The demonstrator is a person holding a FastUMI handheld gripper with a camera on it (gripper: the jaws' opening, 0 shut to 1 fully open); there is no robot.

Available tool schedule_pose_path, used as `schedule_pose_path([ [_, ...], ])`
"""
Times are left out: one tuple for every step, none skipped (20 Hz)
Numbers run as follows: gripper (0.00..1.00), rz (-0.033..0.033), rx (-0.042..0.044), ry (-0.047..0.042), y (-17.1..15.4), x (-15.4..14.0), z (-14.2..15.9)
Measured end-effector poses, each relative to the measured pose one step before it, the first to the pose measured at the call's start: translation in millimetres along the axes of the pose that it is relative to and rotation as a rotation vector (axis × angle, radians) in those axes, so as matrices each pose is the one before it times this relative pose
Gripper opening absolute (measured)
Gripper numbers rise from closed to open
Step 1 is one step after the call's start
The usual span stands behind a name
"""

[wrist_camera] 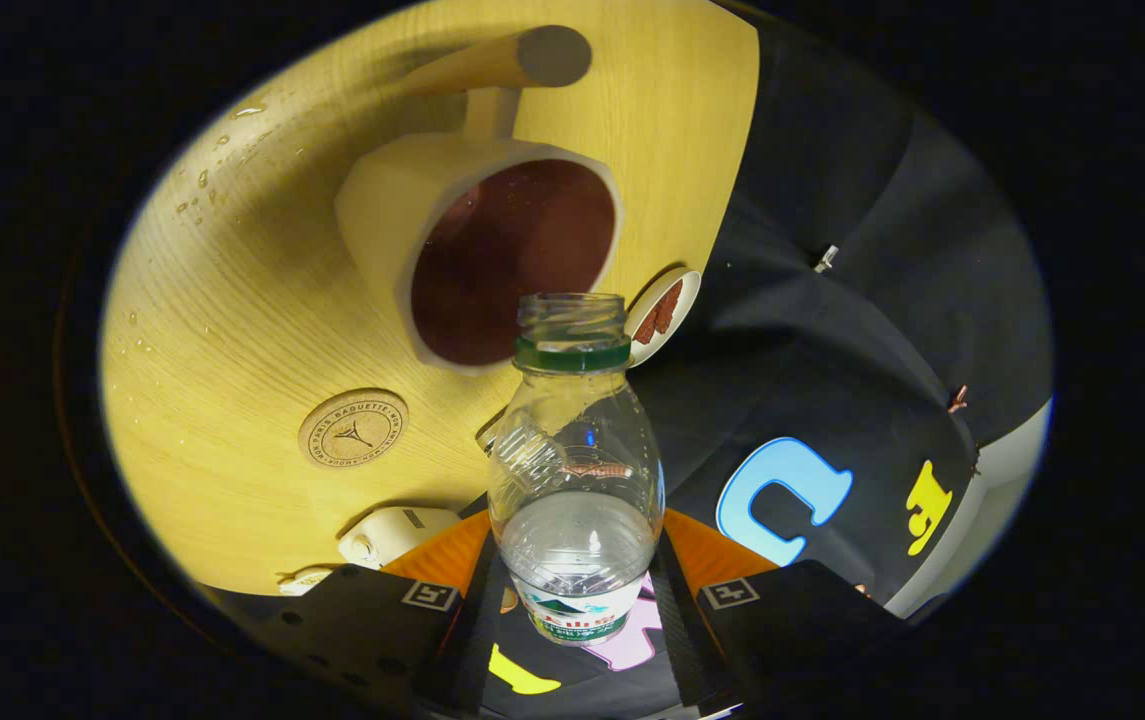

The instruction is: Take the bottle from table, then pour the juice into the cup, finally place the bottle on the coaster

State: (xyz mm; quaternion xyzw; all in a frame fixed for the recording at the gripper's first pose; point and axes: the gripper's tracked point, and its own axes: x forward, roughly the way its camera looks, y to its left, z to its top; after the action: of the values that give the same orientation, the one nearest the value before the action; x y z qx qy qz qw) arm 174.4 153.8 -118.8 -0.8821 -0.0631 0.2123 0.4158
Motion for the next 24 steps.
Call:
schedule_pose_path([
  [0.73,0.00823,0.04525,0.00339,3.32,0.64,-2.24],
  [0.73,0.00911,0.05450,0.00352,2.52,-0.06,-2.17],
  [0.73,0.01563,0.06605,0.01078,4.80,-0.73,-3.62],
  [0.73,0.02294,0.07792,0.00704,5.34,-2.53,-3.00],
  [0.73,0.02113,0.08132,0.00717,5.14,-3.77,-3.14],
  [0.73,0.01217,0.07883,0.00827,3.98,-3.72,-3.76],
  [0.73,0.00643,0.08011,0.00488,-0.35,-4.41,-3.22],
  [0.73,0.00505,0.07673,0.00066,-1.55,-5.20,-2.89],
  [0.73,0.00421,0.07093,0.00114,-3.48,-5.27,-3.05],
  [0.73,0.00408,0.06471,-0.00108,-4.64,-4.41,-3.87],
  [0.73,0.00132,0.06633,0.00065,-4.98,-2.30,-4.45],
  [0.73,-0.00235,0.07335,-0.00028,-6.28,-6.08,-3.07],
  [0.73,-0.00341,0.08376,0.00178,-7.06,-6.97,-2.05],
  [0.73,0.00346,0.08895,-0.00049,-7.60,-4.03,-2.31],
  [0.73,0.00446,0.09318,-0.01512,-6.55,-3.04,2.51],
  [0.73,0.00265,0.08911,-0.01969,-6.18,-3.37,2.16],
  [0.73,0.00407,0.08799,-0.02021,-8.13,-2.53,3.17],
  [0.73,0.01866,0.09438,-0.02081,-1.67,-1.43,2.72],
  [0.73,0.03081,0.10470,-0.01288,4.06,1.86,1.69],
  [0.73,0.01725,0.10210,-0.01556,-0.16,0.73,0.17],
  [0.74,0.00716,0.08121,-0.01594,-0.48,2.10,-1.14],
  [0.74,-0.00634,0.05772,-0.01013,-4.42,3.46,-1.71],
  [0.73,0.00461,0.04277,-0.00773,-4.03,4.47,-2.68],
  [0.73,0.02091,0.03522,-0.00716,1.25,4.60,-1.94],
])
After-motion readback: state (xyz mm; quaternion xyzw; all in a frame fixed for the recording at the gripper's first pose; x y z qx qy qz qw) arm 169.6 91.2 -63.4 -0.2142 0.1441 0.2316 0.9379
